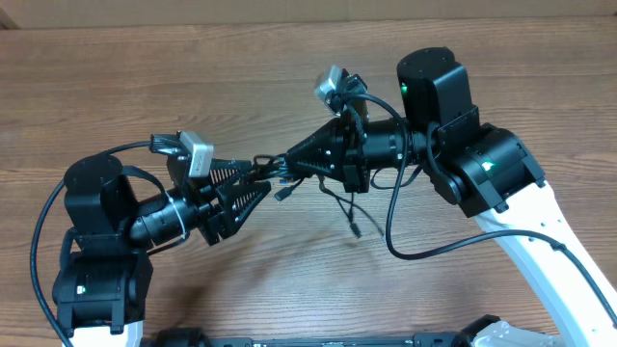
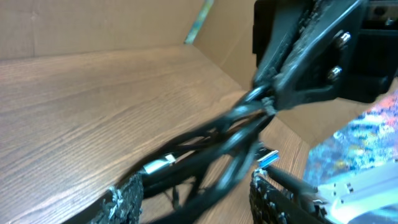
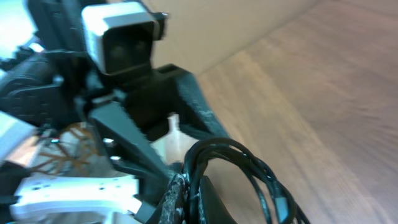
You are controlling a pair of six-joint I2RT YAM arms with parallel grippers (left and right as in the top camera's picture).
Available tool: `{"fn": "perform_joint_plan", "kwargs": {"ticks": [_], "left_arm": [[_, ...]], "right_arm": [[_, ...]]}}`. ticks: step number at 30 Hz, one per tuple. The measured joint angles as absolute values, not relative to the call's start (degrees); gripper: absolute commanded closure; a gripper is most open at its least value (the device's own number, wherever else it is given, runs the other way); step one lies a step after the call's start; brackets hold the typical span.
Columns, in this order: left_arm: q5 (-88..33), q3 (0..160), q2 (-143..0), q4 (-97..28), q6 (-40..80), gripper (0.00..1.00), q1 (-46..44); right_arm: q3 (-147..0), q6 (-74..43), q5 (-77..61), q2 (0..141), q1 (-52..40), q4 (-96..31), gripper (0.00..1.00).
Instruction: Untangle cables
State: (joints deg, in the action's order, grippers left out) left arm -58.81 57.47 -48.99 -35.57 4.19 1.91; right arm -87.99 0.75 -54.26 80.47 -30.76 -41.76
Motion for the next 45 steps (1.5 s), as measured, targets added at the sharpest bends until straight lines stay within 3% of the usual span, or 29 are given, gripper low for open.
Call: {"fn": "perform_joint_plan", "kwargs": {"ticks": [7,13,16,31,34,37,39,45], "left_arm": [[-59.0,57.5,-49.0,-36.7,1.5,0.46,1.9],[-59.0,57.5,-49.0,-36.8,0.8,0.65,1.9],[-59.0,57.5,-49.0,-36.8,0.3,0.70,1.9],[-58.9,57.5,-49.0,-37.9,0.2,0.71,1.9],[-58.7,57.5,-49.0,-37.9,0.2,0.68,1.9],[-58.5,57.5,-49.0,-37.9,-0.1,0.48,1.9],[-58.3,57.5,-49.0,-38.2,-0.4,0.43,1.9],[-57.5,57.5,-49.0,-41.8,-8.0,0.37,1.9]], "right_arm": [[-88.0,-1.8,-58.8,80.5,-30.7,-41.5,0.96],[-88.0,-3.9,-59.6,80.5,-30.6,-40.3,0.96],[-88.0,-5.7,-58.7,80.5,-29.8,-39.4,0.96],[-88.0,-7.7,-41.4,80.5,-18.9,-45.9,0.96],[-88.0,-7.7,-40.3,80.5,-18.9,-46.5,0.96],[-88.0,-7.6,-41.0,80.5,-18.9,-46.8,0.96],[-88.0,-7.6,-42.9,80.5,-18.8,-46.9,0.96],[-88.0,-7.7,-52.4,80.5,-18.9,-47.0,0.96]]}}
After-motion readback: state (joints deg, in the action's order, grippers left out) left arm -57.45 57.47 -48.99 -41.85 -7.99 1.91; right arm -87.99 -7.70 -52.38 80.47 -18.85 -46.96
